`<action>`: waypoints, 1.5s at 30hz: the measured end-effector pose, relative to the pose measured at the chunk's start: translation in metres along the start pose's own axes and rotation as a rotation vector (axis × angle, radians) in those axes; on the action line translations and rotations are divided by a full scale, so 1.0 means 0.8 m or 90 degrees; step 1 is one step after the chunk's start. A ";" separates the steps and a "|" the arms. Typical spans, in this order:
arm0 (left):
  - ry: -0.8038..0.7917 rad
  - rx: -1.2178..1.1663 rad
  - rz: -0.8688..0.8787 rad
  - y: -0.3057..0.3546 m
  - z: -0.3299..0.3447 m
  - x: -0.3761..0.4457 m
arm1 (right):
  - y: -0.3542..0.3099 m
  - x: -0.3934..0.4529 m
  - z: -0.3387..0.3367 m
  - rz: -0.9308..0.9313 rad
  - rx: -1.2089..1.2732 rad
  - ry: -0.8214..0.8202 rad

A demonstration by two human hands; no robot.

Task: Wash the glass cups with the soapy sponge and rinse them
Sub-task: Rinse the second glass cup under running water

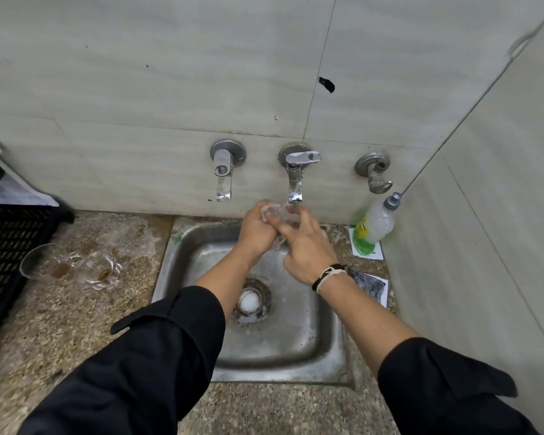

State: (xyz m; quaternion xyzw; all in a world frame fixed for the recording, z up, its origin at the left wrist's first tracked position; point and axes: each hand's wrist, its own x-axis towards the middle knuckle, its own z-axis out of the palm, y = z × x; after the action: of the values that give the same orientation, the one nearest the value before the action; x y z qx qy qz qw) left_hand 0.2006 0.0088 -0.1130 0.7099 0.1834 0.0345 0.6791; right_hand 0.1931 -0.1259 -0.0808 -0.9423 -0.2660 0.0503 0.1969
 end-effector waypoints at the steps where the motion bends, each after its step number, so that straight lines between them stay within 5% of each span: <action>1: -0.005 0.005 -0.005 -0.002 0.000 -0.002 | 0.002 0.001 -0.003 0.017 -0.014 0.003; 24: 0.014 -0.011 0.008 0.002 -0.010 -0.014 | -0.019 0.010 -0.021 0.047 0.014 -0.081; 27: 0.042 -0.040 0.006 0.013 -0.006 -0.016 | -0.024 0.006 -0.006 0.028 0.293 -0.024; 29: 0.059 -0.041 -0.015 0.018 -0.014 -0.015 | -0.010 -0.001 0.002 0.195 0.662 -0.013; 31: 0.054 0.041 0.016 0.019 -0.018 -0.022 | -0.005 0.000 0.007 0.385 0.941 -0.110; 35: 0.017 0.400 0.191 0.015 -0.019 -0.027 | -0.019 0.017 0.015 0.489 1.016 -0.009; 37: -0.061 0.389 0.092 0.030 -0.020 -0.021 | -0.018 0.017 0.016 0.404 0.882 0.086; 41: -0.126 -0.097 -0.386 0.053 -0.029 -0.011 | -0.007 0.023 0.025 0.099 0.533 0.251; 43: -0.074 -0.102 -0.317 0.051 -0.027 -0.011 | -0.011 0.031 0.018 0.176 0.633 0.190; 45: 0.036 0.120 -0.063 0.041 -0.020 -0.013 | -0.009 0.036 0.006 0.410 0.915 -0.011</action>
State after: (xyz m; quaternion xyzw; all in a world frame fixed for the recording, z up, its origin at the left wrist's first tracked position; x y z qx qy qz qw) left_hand 0.1928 0.0203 -0.0780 0.7594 0.2399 0.0037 0.6048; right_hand 0.2136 -0.1036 -0.0822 -0.6141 0.1162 0.2717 0.7318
